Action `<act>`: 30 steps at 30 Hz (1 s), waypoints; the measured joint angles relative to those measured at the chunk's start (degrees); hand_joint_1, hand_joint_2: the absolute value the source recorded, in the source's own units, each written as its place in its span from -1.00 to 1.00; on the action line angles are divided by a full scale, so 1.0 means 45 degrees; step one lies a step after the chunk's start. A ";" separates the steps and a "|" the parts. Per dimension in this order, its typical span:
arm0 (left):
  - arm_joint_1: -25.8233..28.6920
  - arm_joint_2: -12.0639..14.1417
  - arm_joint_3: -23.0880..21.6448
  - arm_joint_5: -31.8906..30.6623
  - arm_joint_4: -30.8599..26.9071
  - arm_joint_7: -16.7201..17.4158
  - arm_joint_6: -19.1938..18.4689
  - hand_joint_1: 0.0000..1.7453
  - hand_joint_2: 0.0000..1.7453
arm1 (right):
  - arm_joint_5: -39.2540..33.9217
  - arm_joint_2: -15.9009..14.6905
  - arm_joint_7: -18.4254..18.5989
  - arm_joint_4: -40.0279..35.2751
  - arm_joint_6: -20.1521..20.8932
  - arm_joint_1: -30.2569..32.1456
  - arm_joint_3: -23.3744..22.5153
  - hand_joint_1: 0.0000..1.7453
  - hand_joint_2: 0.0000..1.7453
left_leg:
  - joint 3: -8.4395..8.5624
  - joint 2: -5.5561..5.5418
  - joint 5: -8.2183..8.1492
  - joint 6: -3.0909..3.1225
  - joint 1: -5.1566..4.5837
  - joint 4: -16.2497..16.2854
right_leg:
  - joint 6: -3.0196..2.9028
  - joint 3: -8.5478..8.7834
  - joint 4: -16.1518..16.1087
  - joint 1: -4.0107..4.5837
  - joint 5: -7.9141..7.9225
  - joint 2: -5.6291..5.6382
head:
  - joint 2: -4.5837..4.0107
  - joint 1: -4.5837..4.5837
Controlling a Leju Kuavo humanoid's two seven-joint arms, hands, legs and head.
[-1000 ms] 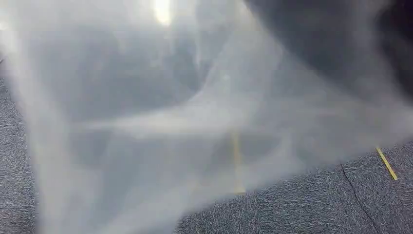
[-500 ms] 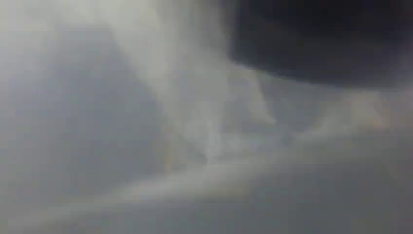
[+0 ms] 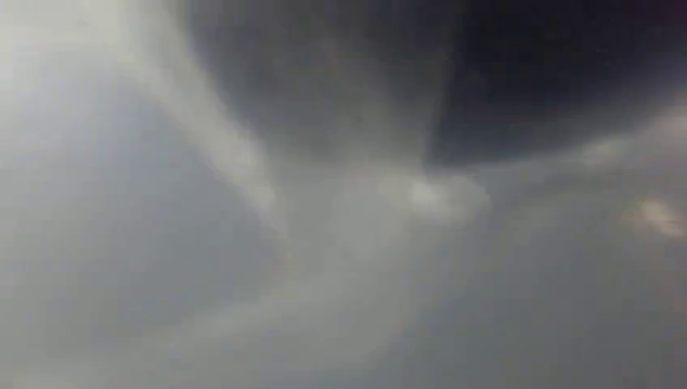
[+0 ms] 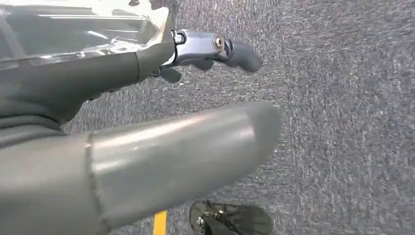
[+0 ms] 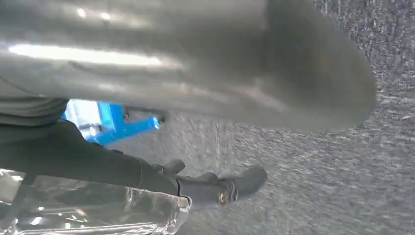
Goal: Take the parts from the cabinet and place them on the table.
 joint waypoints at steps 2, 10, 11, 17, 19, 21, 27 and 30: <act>0.0088 -0.0010 0.0010 0.0000 0.0005 -0.0125 0.0198 -1.00 -1.00 | 0.0044 0.0024 0.0000 0.0000 0.0000 0.0019 0.0077 -1.00 -1.00 | -0.0025 -0.0066 0.0054 -0.0086 0.0183 0.0028 | -0.0247 -0.0089 0.0080 0.0020 0.0058 -0.0157 | 0.0000 -0.0106; 0.0215 -0.0053 0.0175 0.0243 0.0010 -0.0519 0.0582 -1.00 -1.00 | 0.0131 0.0253 -0.0015 0.0000 -0.0044 0.0269 0.0500 -1.00 -1.00 | -0.1051 0.0759 -0.1474 0.0612 -0.0249 0.2951 | -0.0641 -0.0336 0.0087 0.0646 0.0256 -0.0965 | 0.0000 -0.0340; 0.0216 -0.0058 0.0194 0.0296 0.0010 -0.0558 0.0592 -1.00 -1.00 | 0.0145 0.0315 -0.0015 0.0000 -0.0053 0.0287 0.0573 -1.00 -1.00 | -0.0416 0.0894 -0.1011 0.0856 -0.0392 0.1869 | -0.0641 -0.0314 0.0085 0.0716 0.0256 -0.1052 | 0.0000 -0.0335; 0.0238 -0.0102 0.0621 0.0762 0.0005 -0.1155 0.1271 -1.00 -1.00 | 0.0233 0.0845 0.0364 0.0024 -0.0252 0.0383 0.0990 -1.00 -1.00 | 0.0262 0.1285 -0.0609 0.1239 -0.0759 0.0267 | -0.0571 -0.0223 0.0055 0.0884 0.0258 -0.1773 | 0.0000 -0.0320; 0.0259 -0.0165 0.0782 0.0860 0.0005 -0.1224 0.1564 -1.00 -1.00 | 0.0238 0.0943 0.0466 0.0029 -0.0272 0.0471 0.1224 -1.00 -1.00 | 0.0344 0.1091 -0.0358 0.1250 -0.0587 0.0044 | -0.0493 -0.0583 0.0713 0.0784 -0.0141 -0.0847 | 0.0000 -0.0306; 0.0214 -0.0228 0.0879 0.0860 0.0005 -0.1263 0.1632 -1.00 -1.00 | 0.0238 0.1020 0.0500 0.0034 -0.0277 0.0572 0.1384 -1.00 -1.00 | 0.0199 0.0813 -0.0282 0.1263 -0.0579 0.0045 | -0.0541 -0.1416 0.2535 0.0658 -0.1006 -0.0454 | 0.0000 -0.0248; 0.0321 -0.0398 0.1156 0.1069 0.0005 -0.1404 0.1825 -1.00 1.00 | 0.0185 0.1059 0.0415 0.0034 -0.0398 0.0740 0.1962 -1.00 -1.00 | 0.0121 -0.0032 -0.0213 0.1034 -0.0465 0.0149 | 0.0250 -0.0312 0.0773 0.0339 -0.0107 -0.0151 | 0.0000 -0.0185; 0.0267 -0.0422 0.1297 0.1112 -0.0005 -0.1365 0.1563 -1.00 1.00 | 0.0058 0.1088 -0.0856 0.0053 -0.0077 0.0700 0.2074 -1.00 -1.00 | -0.0028 -0.0271 -0.0266 0.0763 -0.0515 0.0318 | -0.0133 -0.0080 -0.0010 0.0378 -0.0011 0.0171 | 0.0000 -0.0116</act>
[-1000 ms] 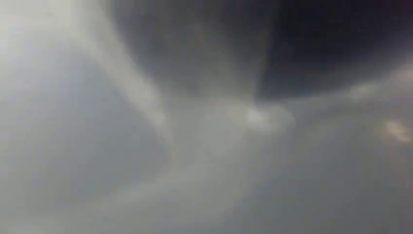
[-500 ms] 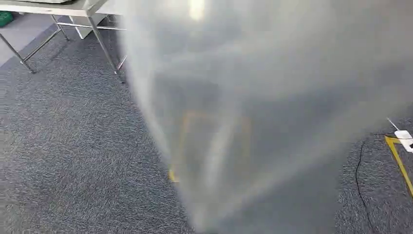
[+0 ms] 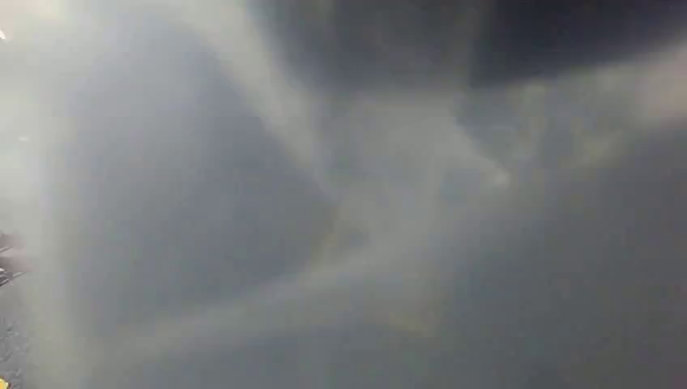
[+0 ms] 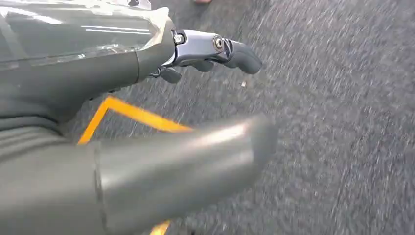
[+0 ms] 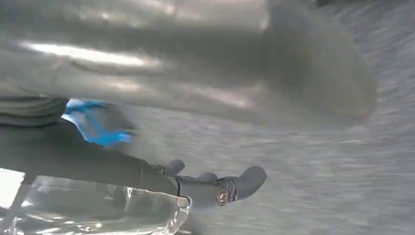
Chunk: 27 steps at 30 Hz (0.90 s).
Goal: Take the parts from the cabinet and place them on the table.
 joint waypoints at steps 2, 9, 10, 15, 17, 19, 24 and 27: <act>0.0027 -0.0015 0.0126 0.0044 -0.0005 -0.0307 -0.0024 -1.00 1.00 | 0.0122 0.0059 0.0936 0.0034 -0.0089 -0.0005 0.0296 -1.00 -1.00 | -0.0027 -0.0172 0.0022 -0.0182 0.0088 -0.0048 | -0.0229 0.0076 -0.0022 0.0048 0.0021 -0.0168 | 0.0000 0.0029; 0.0117 -0.0015 0.0184 -0.0413 0.0000 -0.0690 -0.0218 -1.00 1.00 | 0.0165 0.1029 0.2774 0.0073 -0.0972 0.0244 0.1325 -1.00 -1.00 | -0.2052 0.0968 -0.1728 -0.0513 0.0185 0.3923 | -0.0612 0.0165 -0.0073 -0.0006 0.0061 -0.1002 | 0.0000 -0.0117; 0.0134 -0.0015 0.0179 -0.0423 0.0000 -0.0685 -0.0227 -1.00 1.00 | 0.0165 0.1097 0.2779 0.0073 -0.0977 0.0231 0.1384 -1.00 -1.00 | -0.1764 0.1020 -0.1223 -0.0502 0.0205 0.3282 | -0.0630 0.0168 -0.0073 -0.0010 0.0042 -0.1114 | 0.0000 -0.0135; 0.0032 0.0019 0.0131 -0.0603 0.0000 -0.0709 -0.0548 -1.00 1.00 | 0.0107 0.1297 0.2229 0.0102 -0.1104 0.0201 0.1437 -1.00 -1.00 | -0.0152 0.1665 -0.0051 -0.0270 0.0101 0.0160 | -0.0341 0.0272 -0.0070 0.0142 -0.0171 -0.1513 | 0.0000 -0.0111; 0.0055 0.0097 0.0122 -0.0709 0.0000 -0.0704 -0.0776 -1.00 1.00 | -0.0019 0.1301 0.1418 0.0102 -0.1123 0.0176 0.1428 -1.00 -1.00 | -0.0199 0.1428 -0.0077 -0.0109 -0.0019 0.0136 | -0.0200 0.0403 -0.0163 0.0139 -0.0159 -0.1738 | 0.0000 -0.0131; 0.0044 0.0112 0.0092 -0.0821 0.0000 -0.0573 -0.0845 -1.00 1.00 | -0.0185 0.1253 0.0684 0.0112 -0.1123 0.0167 0.1384 -1.00 -1.00 | -0.0082 0.1233 0.0139 0.0149 0.0093 -0.0119 | -0.0095 0.0352 0.0201 0.0116 -0.0433 -0.1226 | 0.0000 -0.0106; -0.0088 0.0175 0.0063 -0.0976 0.0000 -0.0218 -0.1005 -1.00 1.00 | -0.1054 0.0976 -0.0247 0.0189 -0.0836 0.0144 0.0971 -1.00 -1.00 | -0.0151 0.0494 0.0190 0.0263 0.0044 -0.0106 | -0.0189 -0.1569 0.3819 0.0122 -0.1784 -0.0595 | 0.0000 -0.0043; -0.0102 0.0189 0.0058 -0.0996 0.0000 -0.0199 -0.1024 -1.00 1.00 | -0.1127 0.0865 -0.0315 0.0194 -0.0807 0.0120 0.0830 -1.00 -1.00 | -0.0102 0.0001 0.0187 0.0248 0.0042 -0.0081 | 0.0161 -0.0378 0.0981 0.0113 -0.0367 -0.0350 | 0.0000 -0.0014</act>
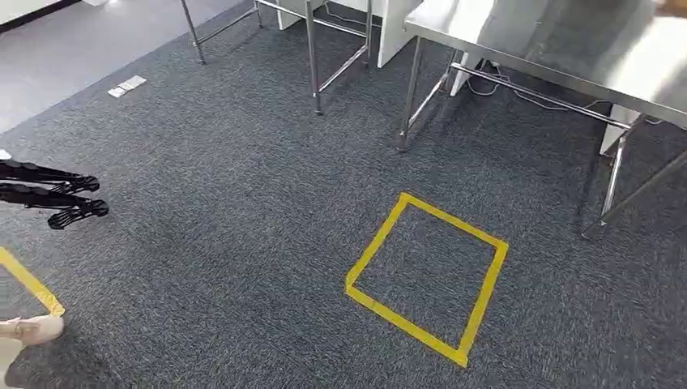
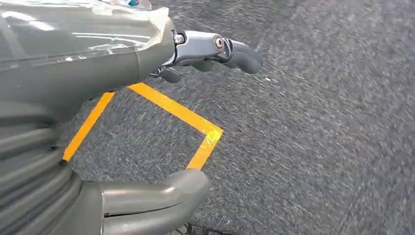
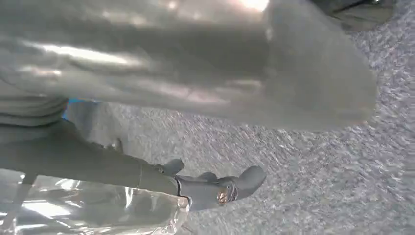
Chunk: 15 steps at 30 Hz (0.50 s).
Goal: Take the parts from the cabinet and place them on the table.
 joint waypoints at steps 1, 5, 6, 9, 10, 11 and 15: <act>0.0000 -0.0005 -0.0005 -0.0005 0.0000 0.0000 0.0000 -1.00 1.00 | -0.0010 -0.0024 0.0005 0.0010 0.0005 -0.0008 -0.0073 -1.00 -1.00 | -0.0030 -0.0117 -0.0012 -0.0041 0.0007 0.0019 | 0.0008 0.0370 -0.1005 -0.0050 0.0372 0.0473 | 0.0000 0.0029; 0.0001 0.0015 -0.0024 -0.0048 0.0000 -0.0005 0.0024 -1.00 1.00 | -0.0300 -0.0092 -0.0329 0.0049 0.0232 -0.0107 -0.0232 -1.00 -1.00 | -0.0060 -0.0452 -0.0009 -0.0333 -0.0011 0.0006 | -0.0466 0.0353 -0.1047 0.0134 0.0459 0.0270 | 0.0000 0.0049; 0.0012 0.0049 -0.0024 -0.0088 0.0000 -0.0010 0.0049 -1.00 1.00 | -0.0394 -0.0112 -0.0481 0.0053 0.0365 -0.0135 -0.0316 -1.00 -1.00 | -0.0106 -0.0545 -0.0017 -0.0418 -0.0008 0.0055 | -0.0603 0.0507 -0.1140 -0.0088 0.0546 0.0120 | 0.0000 0.0053; -0.0045 0.0087 -0.0044 -0.0102 0.0000 -0.0290 0.0160 -1.00 1.00 | -0.0695 -0.0339 -0.0831 0.0063 0.0866 -0.0145 -0.0525 -1.00 -1.00 | -0.0906 0.0788 -0.1159 -0.0606 0.0029 0.1767 | -0.0780 0.0535 -0.1172 -0.0077 0.0567 -0.0173 | 0.0000 -0.0097; -0.0074 0.0083 -0.0044 -0.0097 0.0000 -0.0418 0.0194 -1.00 1.00 | -0.0777 -0.0530 -0.0909 0.0068 0.1168 -0.0163 -0.0607 -1.00 -1.00 | -0.1443 0.0884 -0.1666 -0.0667 0.0065 0.2847 | -0.0784 0.0525 -0.1170 -0.0067 0.0555 -0.0292 | 0.0000 -0.0092; -0.0085 0.0078 -0.0049 -0.0107 0.0000 -0.0515 0.0204 -1.00 1.00 | -0.0821 -0.0749 -0.0908 0.0063 0.1449 -0.0190 -0.0680 -1.00 -1.00 | -0.1888 0.0933 -0.1956 -0.0717 0.0101 0.3703 | -0.0786 0.0504 -0.1166 -0.0067 0.0551 -0.0387 | 0.0000 -0.0102; -0.0086 0.0087 -0.0049 -0.0117 -0.0005 -0.0578 0.0233 -1.00 1.00 | -0.0850 -0.1380 -0.0889 0.0049 0.1909 -0.0368 -0.0821 -1.00 -1.00 | -0.0903 0.1089 -0.0509 -0.0777 0.0302 0.1766 | -0.0744 0.0557 -0.1162 -0.0100 0.0522 -0.0514 | 0.0000 -0.0092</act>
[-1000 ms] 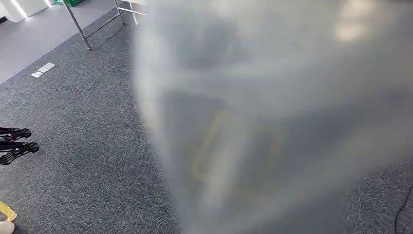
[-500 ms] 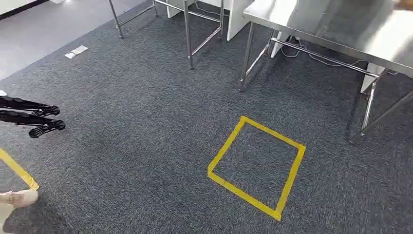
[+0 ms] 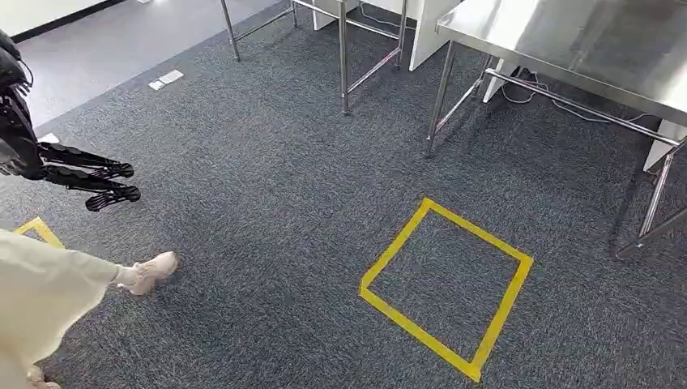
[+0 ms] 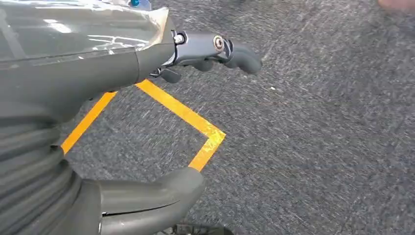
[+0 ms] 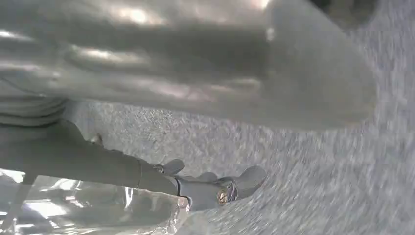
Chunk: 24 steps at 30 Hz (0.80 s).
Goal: Take the parts from the cabinet and place them on the table.
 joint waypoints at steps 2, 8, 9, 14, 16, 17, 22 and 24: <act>-0.0083 0.0014 -0.0005 -0.0106 0.0000 0.0010 -0.0053 -1.00 1.00 | -0.0014 -0.0155 0.0048 -0.0010 0.0044 -0.0057 -0.0019 -1.00 -1.00 | 0.0821 0.0912 0.0297 0.0075 -0.0138 -0.1578 | 0.0130 0.0081 0.0036 0.0191 -0.0091 -0.0143 | 0.0000 -0.0072; -0.0171 0.0044 -0.0010 -0.0189 0.0000 -0.0053 -0.0709 -1.00 1.00 | -0.0262 -0.0267 0.0364 -0.0019 -0.0034 -0.0110 -0.0233 -1.00 -1.00 | 0.0871 0.0171 0.0488 0.0541 -0.0323 -0.1750 | 0.0401 0.0062 -0.0073 0.0167 -0.0153 -0.0296 | 0.0000 0.0078; -0.0176 0.0058 -0.0010 -0.0189 0.0000 -0.0058 -0.0811 -1.00 1.00 | -0.0296 -0.0281 0.0442 -0.0019 -0.0039 -0.0141 -0.0257 -1.00 -1.00 | 0.0869 0.0096 0.0464 0.0533 -0.0364 -0.1704 | 0.0253 0.0107 -0.0124 0.0182 -0.0168 -0.0312 | 0.0000 0.0116; -0.0132 0.0107 0.0063 0.0044 0.0000 -0.0155 -0.1161 -1.00 1.00 | -0.0403 -0.0301 0.0578 -0.0019 -0.0015 -0.0262 -0.0364 -1.00 -1.00 | 0.0845 0.0055 0.0411 0.0623 -0.0508 -0.1697 | 0.0329 0.0109 -0.0152 0.0087 -0.0147 -0.0312 | 0.0000 0.0116; -0.0131 0.0126 0.0102 0.0049 0.0000 -0.0155 -0.1161 -1.00 1.00 | -0.0413 -0.0320 0.0651 -0.0019 -0.0015 -0.0263 -0.0413 -1.00 -1.00 | 0.0844 0.0059 0.0400 0.0644 -0.0524 -0.1694 | 0.0353 0.0108 -0.0161 0.0074 -0.0136 -0.0311 | 0.0000 0.0126; -0.0131 0.0136 0.0126 0.0058 0.0000 -0.0150 -0.1166 -1.00 1.00 | -0.0388 -0.0335 0.0700 -0.0024 -0.0015 -0.0278 -0.0457 -1.00 -1.00 | 0.0844 0.0059 0.0398 0.0647 -0.0532 -0.1693 | 0.0359 0.0107 -0.0164 0.0062 -0.0134 -0.0311 | 0.0000 0.0117; -0.0121 0.0175 0.0151 0.0058 0.0000 -0.0141 -0.1180 -1.00 -1.00 | -0.0282 -0.0369 0.0801 -0.0049 0.0039 -0.0367 -0.0524 -1.00 -1.00 | 0.0942 -0.0079 0.0540 0.1021 -0.0362 -0.1997 | 0.0845 0.0197 -0.0302 0.0068 -0.0114 -0.0406 | 0.0000 0.0112; -0.0135 0.0146 0.0151 0.0049 0.0000 -0.0150 -0.1190 -1.00 -1.00 | -0.0253 -0.0427 0.0839 -0.0058 0.0039 -0.0370 -0.0524 -1.00 -1.00 | 0.0995 -0.0146 0.0606 0.1076 -0.0351 -0.2086 | 0.0609 -0.0275 0.0939 -0.0015 -0.0831 0.0062 | 0.0000 0.0165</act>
